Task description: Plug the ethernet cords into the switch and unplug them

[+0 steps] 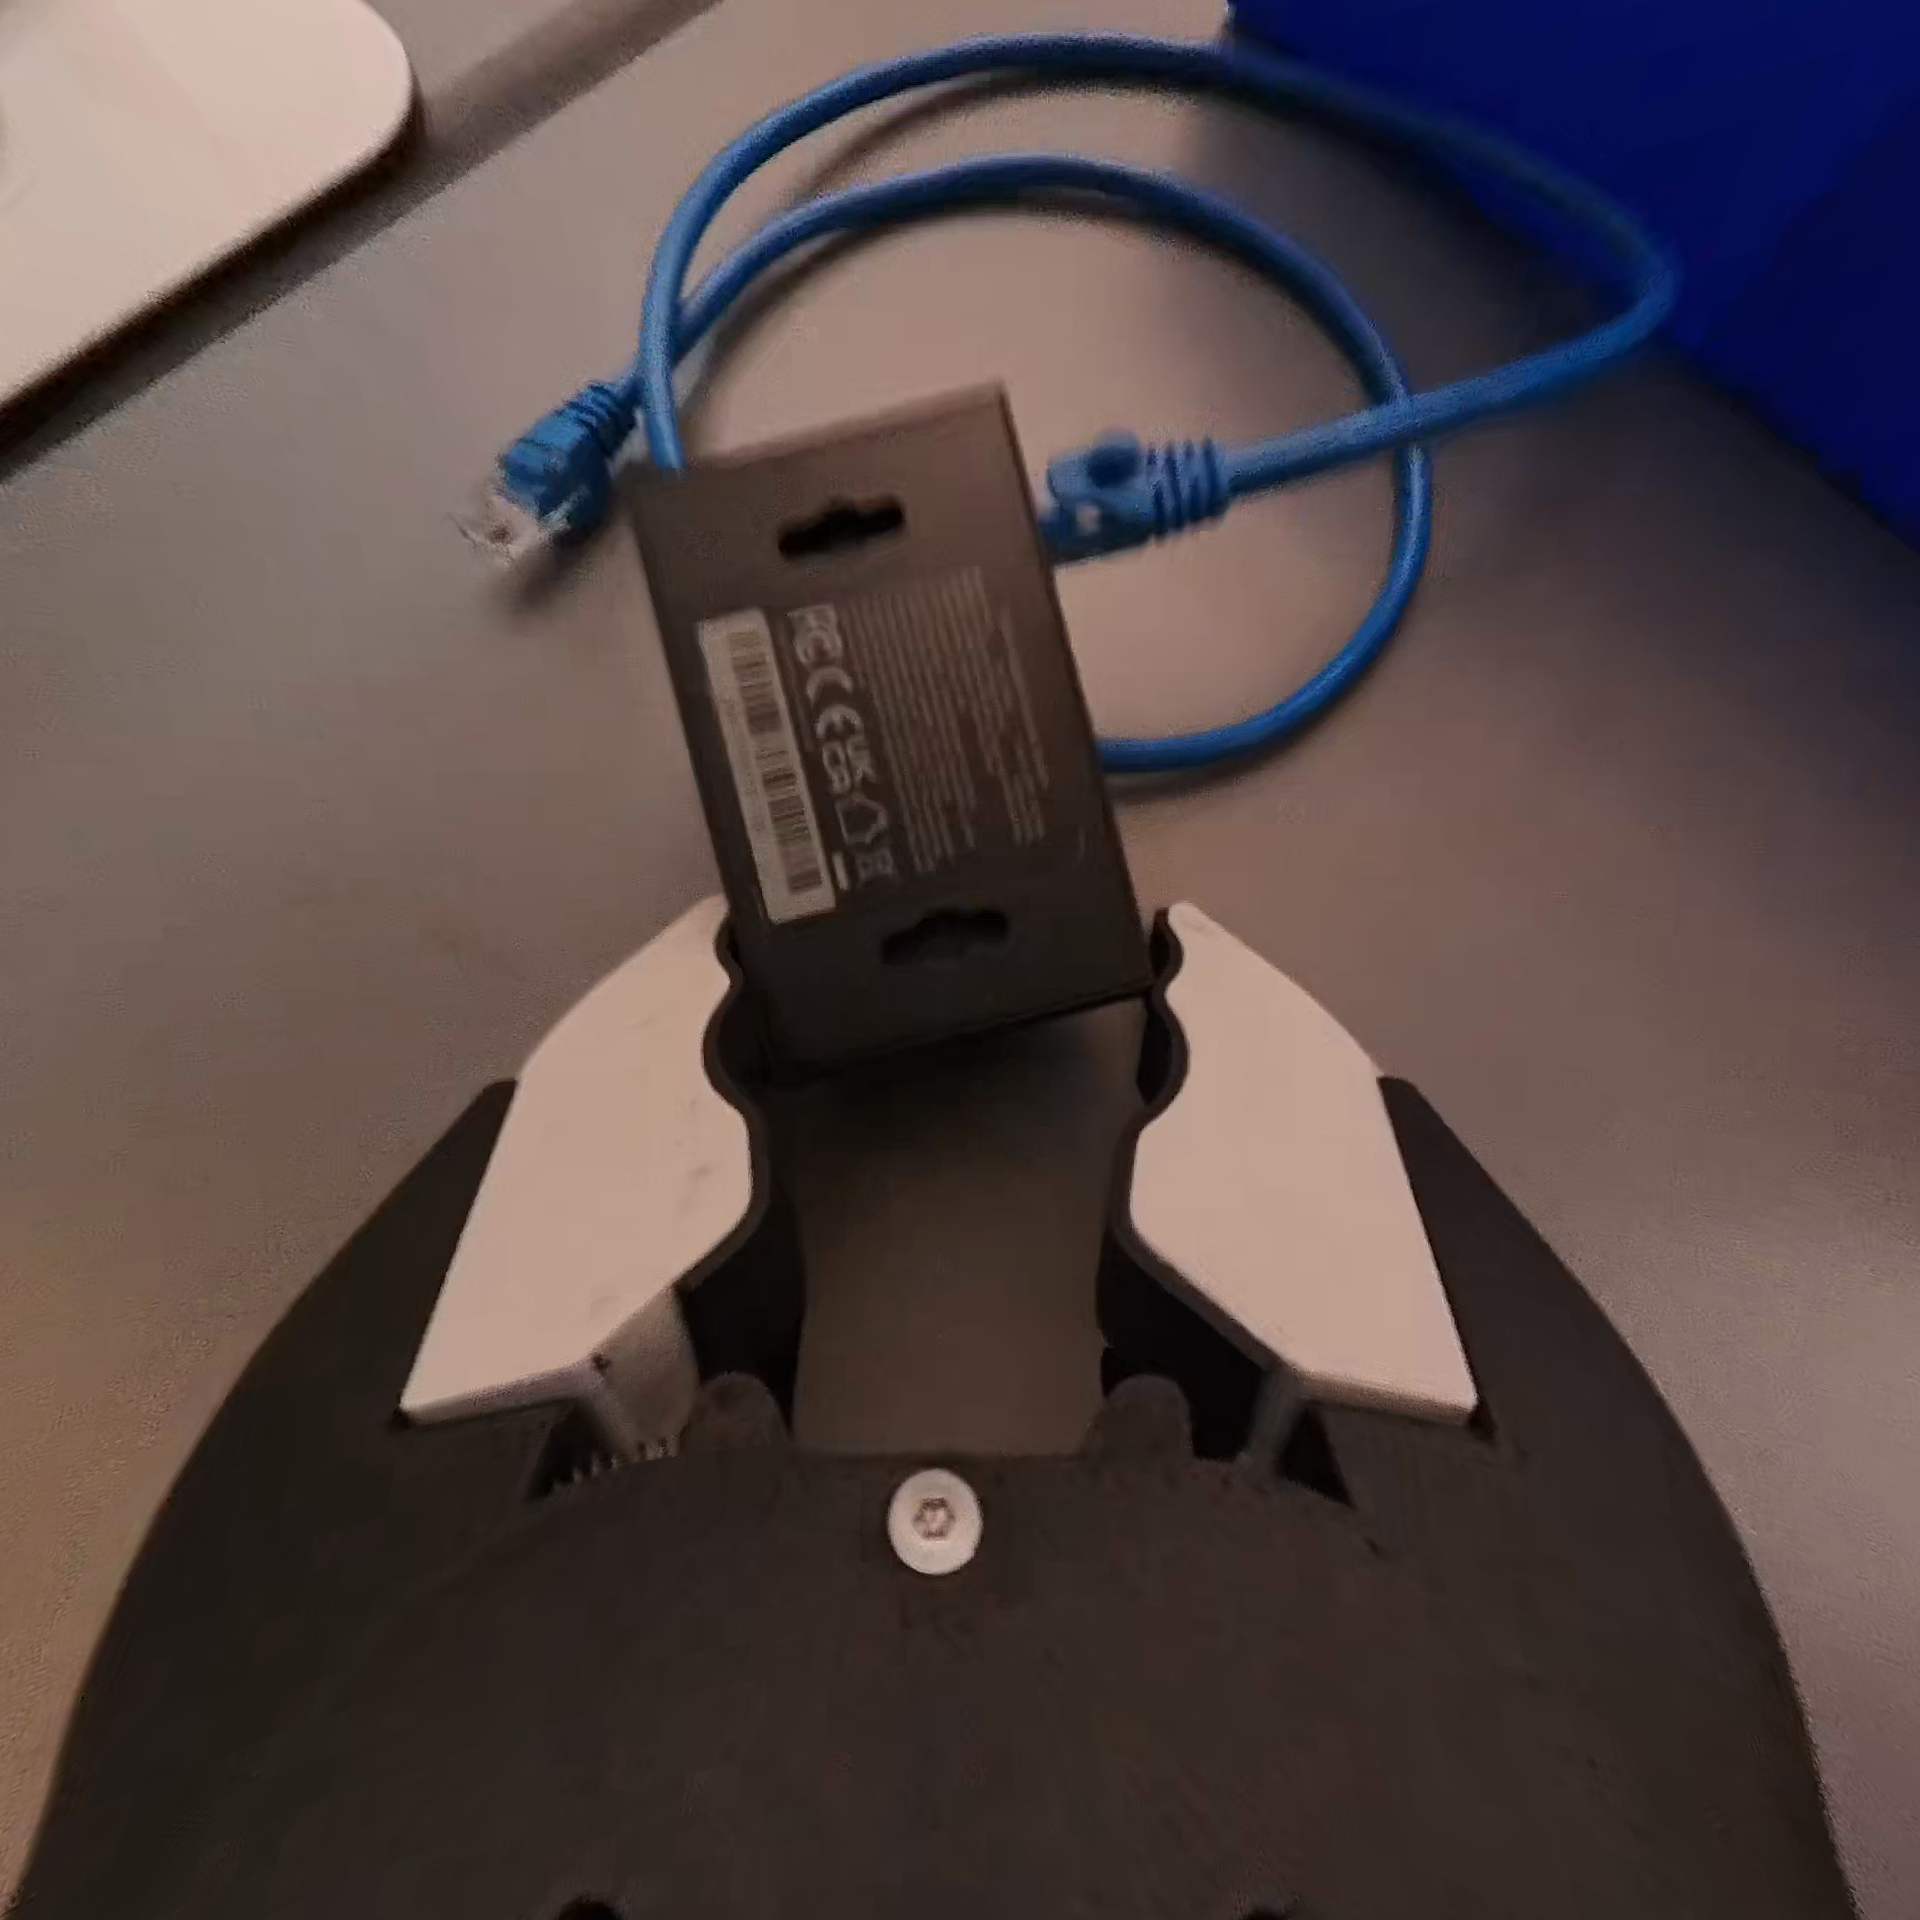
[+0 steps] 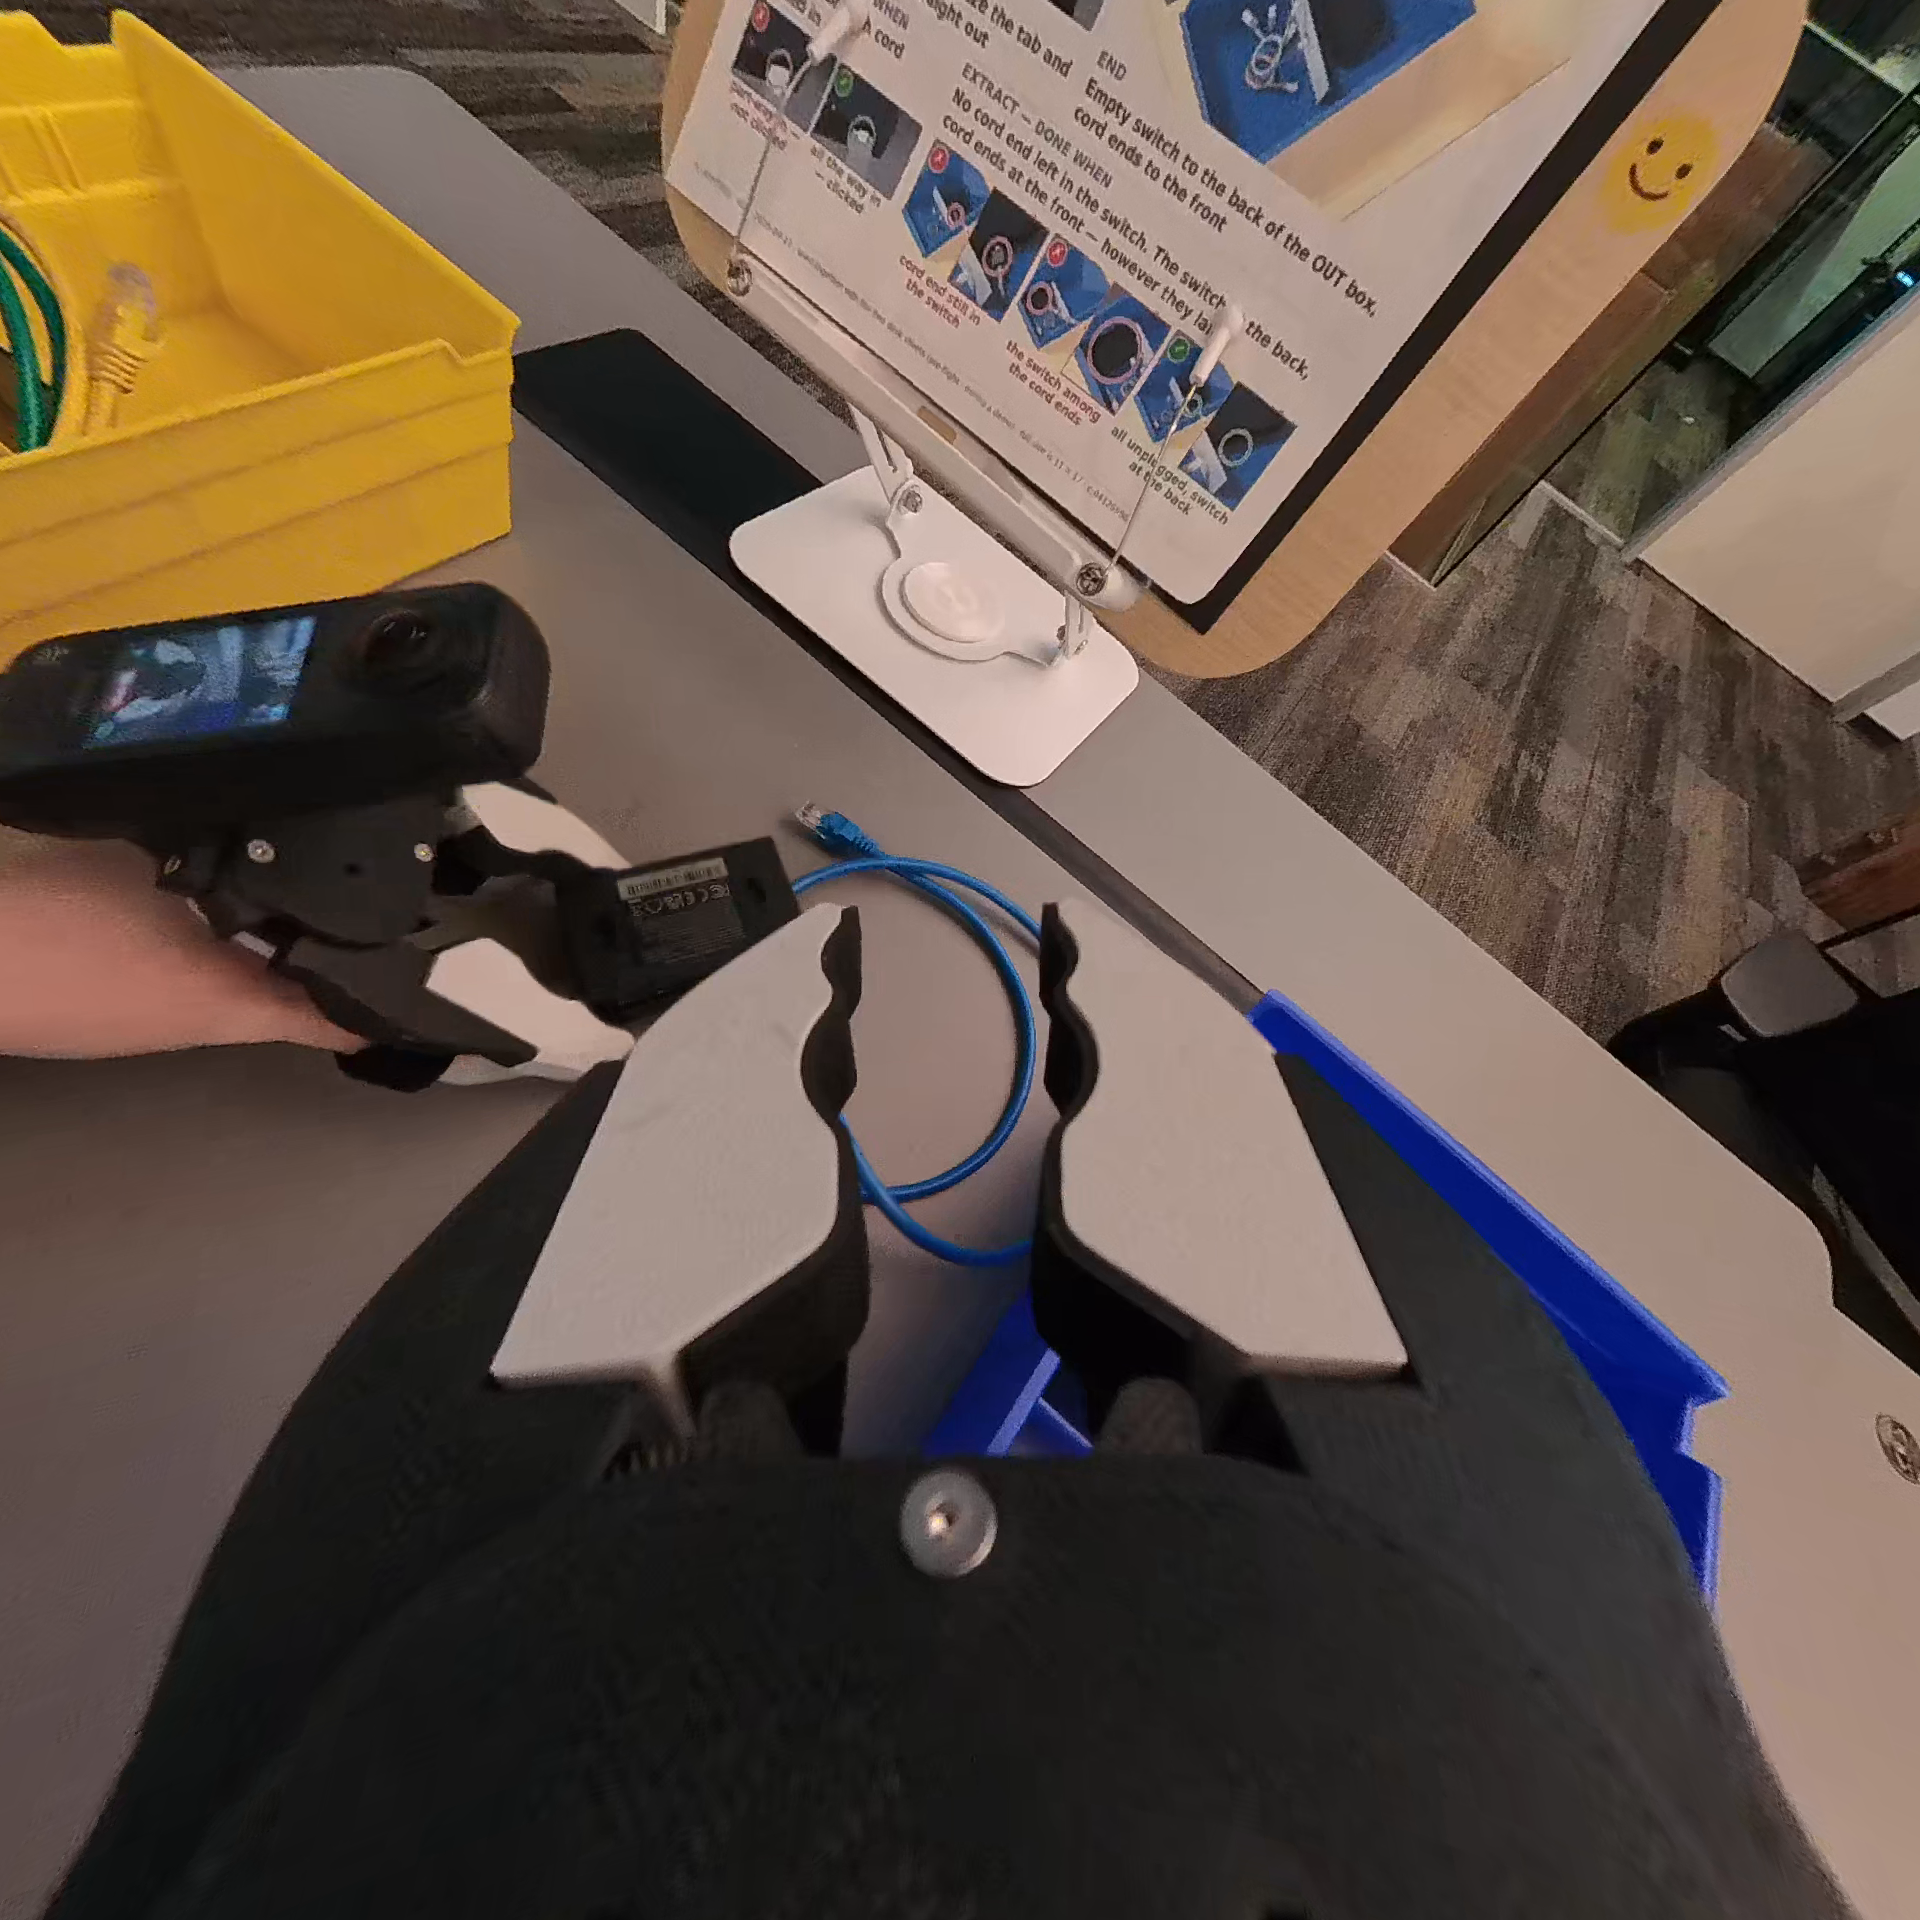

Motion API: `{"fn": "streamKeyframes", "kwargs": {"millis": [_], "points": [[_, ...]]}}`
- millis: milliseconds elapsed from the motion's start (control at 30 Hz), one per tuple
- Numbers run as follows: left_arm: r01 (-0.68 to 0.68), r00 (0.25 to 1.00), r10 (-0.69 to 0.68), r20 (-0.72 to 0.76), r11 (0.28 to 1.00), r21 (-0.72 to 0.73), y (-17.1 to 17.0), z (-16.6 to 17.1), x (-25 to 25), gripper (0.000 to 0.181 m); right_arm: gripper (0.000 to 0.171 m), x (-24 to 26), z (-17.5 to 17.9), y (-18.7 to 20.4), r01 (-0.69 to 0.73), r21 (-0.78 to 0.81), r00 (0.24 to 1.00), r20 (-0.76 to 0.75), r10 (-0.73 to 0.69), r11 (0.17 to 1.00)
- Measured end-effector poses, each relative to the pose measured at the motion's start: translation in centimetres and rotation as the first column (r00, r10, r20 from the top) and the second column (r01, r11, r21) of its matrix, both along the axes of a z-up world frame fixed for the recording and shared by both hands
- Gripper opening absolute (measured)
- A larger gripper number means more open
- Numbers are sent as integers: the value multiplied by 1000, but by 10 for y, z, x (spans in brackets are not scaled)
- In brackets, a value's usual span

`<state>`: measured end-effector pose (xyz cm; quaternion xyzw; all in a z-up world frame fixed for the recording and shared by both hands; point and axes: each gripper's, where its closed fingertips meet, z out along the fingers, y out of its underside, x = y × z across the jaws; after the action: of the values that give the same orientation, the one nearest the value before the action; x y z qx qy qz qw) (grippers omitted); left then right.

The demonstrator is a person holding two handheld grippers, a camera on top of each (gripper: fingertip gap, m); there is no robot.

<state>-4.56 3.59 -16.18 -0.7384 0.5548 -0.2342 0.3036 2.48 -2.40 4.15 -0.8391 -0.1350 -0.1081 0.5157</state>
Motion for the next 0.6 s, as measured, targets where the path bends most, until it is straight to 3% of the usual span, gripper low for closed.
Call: {"fn": "streamKeyframes", "kwargs": {"millis": [200, 367, 467, 600], "points": [[-26, 999, 25, 42, 1000, 14, 4, 6, 1, 70, 34, -1, 4, -3, -9, 7, 1000, 6, 9, 1000], [-55, 994, 43, 100, 991, 120, 10, 38, 1, 88, 35, 3, 9, -6, -5, 24, 1000, 8, 5, 1000], [-91, 983, 42, 176, 956, 279, 12, 99, -8, 83, 35, 4, 15, -9, -3, 41, 1000, 18, 2, 999], [-234, 945, 51, 323, 797, 557, 24, 239, -79, 70, 34, 5, 32, -17, -9, 102, 1000, 27, 6, 995]]}}
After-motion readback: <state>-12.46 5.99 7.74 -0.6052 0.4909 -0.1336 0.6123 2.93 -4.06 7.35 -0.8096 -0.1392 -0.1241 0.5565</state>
